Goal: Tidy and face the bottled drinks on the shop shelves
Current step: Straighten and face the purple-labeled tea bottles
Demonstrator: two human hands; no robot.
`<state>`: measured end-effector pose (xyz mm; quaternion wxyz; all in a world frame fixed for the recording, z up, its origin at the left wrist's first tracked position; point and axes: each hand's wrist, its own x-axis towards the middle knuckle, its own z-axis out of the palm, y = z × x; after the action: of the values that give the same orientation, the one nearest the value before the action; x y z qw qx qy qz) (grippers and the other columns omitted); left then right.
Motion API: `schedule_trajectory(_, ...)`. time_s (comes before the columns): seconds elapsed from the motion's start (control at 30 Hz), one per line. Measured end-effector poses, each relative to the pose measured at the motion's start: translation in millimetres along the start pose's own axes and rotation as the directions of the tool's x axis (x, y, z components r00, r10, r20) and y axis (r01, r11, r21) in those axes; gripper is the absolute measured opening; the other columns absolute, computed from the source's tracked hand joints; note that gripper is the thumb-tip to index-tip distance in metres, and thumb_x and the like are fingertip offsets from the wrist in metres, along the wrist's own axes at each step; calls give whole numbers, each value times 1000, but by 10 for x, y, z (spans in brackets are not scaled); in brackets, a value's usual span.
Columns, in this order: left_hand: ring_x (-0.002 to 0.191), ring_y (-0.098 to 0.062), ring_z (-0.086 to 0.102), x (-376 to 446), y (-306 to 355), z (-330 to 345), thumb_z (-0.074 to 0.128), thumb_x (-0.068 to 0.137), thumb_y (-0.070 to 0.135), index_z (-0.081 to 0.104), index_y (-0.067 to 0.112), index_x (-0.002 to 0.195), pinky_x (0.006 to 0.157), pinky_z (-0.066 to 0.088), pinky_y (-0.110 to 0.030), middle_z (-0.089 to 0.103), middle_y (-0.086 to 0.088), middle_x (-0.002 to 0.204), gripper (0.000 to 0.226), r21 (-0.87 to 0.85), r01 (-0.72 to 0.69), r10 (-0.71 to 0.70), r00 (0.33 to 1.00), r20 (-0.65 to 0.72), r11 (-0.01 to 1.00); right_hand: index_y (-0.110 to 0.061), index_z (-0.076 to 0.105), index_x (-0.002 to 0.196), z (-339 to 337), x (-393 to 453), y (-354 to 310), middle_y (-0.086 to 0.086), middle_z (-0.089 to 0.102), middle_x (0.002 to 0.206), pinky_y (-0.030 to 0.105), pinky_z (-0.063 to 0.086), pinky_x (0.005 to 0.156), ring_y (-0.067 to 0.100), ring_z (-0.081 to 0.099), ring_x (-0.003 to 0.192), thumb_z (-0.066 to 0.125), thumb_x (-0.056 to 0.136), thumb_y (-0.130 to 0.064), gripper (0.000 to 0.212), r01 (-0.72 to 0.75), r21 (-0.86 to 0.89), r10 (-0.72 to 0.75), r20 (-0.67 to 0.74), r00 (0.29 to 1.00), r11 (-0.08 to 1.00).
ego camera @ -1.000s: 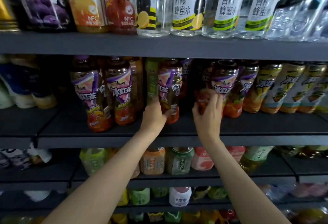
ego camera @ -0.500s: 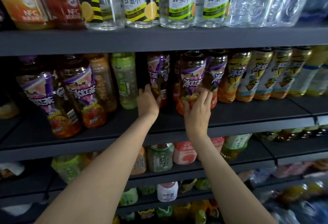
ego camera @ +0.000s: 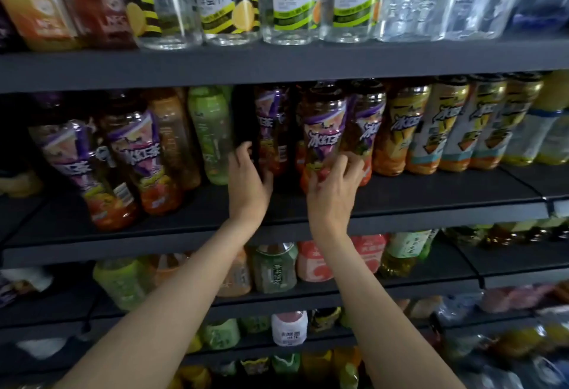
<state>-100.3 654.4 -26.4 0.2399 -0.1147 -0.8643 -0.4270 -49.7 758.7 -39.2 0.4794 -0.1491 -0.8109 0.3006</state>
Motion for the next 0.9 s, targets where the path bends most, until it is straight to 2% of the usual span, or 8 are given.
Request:
schedule_trajectory(0.07,115,-20,46,-163,-147,-273,60,84,2,40,3,130,92,27,-9,45,-14,127,50,18,-107,108,991,-75,994,-6,48,99,10,-136,-163,20,49,111,38,46,85,29,46,102,67,79,-3,27,150,41,-147,-72,987,988)
schedule_trajectory(0.17,112,-25,47,-242,-443,-753,62,79,-5,44,-1,123,95,28,-13,49,-18,118,48,84,-151,164,968,-191,985,-4,50,103,166,-291,-529,19,48,108,39,47,84,29,48,99,69,78,-7,31,228,196,-236,19,972,954)
schedule_trajectory(0.23,113,-28,47,-230,-648,-1075,60,78,-6,45,0,121,99,34,-25,48,-18,118,46,93,-106,129,950,-283,990,1,50,109,347,-322,-778,20,48,108,42,48,85,33,49,101,73,77,-7,40,184,300,-241,165,956,936)
schedule_trajectory(0.33,114,-29,46,-221,-900,-1489,59,81,-1,43,3,120,96,41,-38,42,-17,121,43,104,14,28,919,-394,994,3,44,123,631,-411,-1121,19,48,120,41,46,92,34,46,113,74,80,-17,56,107,388,-282,427,859,915)
schedule_trajectory(0.47,117,-27,43,-119,-1138,-1785,65,81,7,41,3,123,93,37,-23,41,-16,125,49,28,144,-123,917,-378,989,2,29,134,1010,-610,-1491,19,48,131,39,45,98,34,43,125,75,80,-24,75,-44,384,-218,611,761,922)
schedule_trajectory(0.57,117,-24,49,-25,-1262,-1814,69,81,22,40,9,129,96,41,-31,52,-8,124,58,-48,164,-170,962,-212,985,0,25,137,1150,-668,-1627,19,50,132,42,50,93,33,49,124,71,83,-25,75,-200,331,-45,605,795,922)
schedule_trajectory(0.73,101,-16,57,-17,-1261,-1818,72,79,29,52,12,117,81,42,-24,58,3,104,46,-86,180,-193,965,-180,980,-2,33,129,912,-734,-1541,16,59,118,29,48,79,30,60,105,68,85,-15,57,-146,288,-9,476,879,946)
schedule_trajectory(0.9,105,-18,58,1,-1157,-1738,75,75,33,54,10,113,88,45,-27,63,-3,112,49,-130,151,-159,986,-53,980,-7,31,132,548,-591,-1130,11,55,125,29,45,84,25,55,113,66,86,-11,58,-208,207,135,319,938,956)
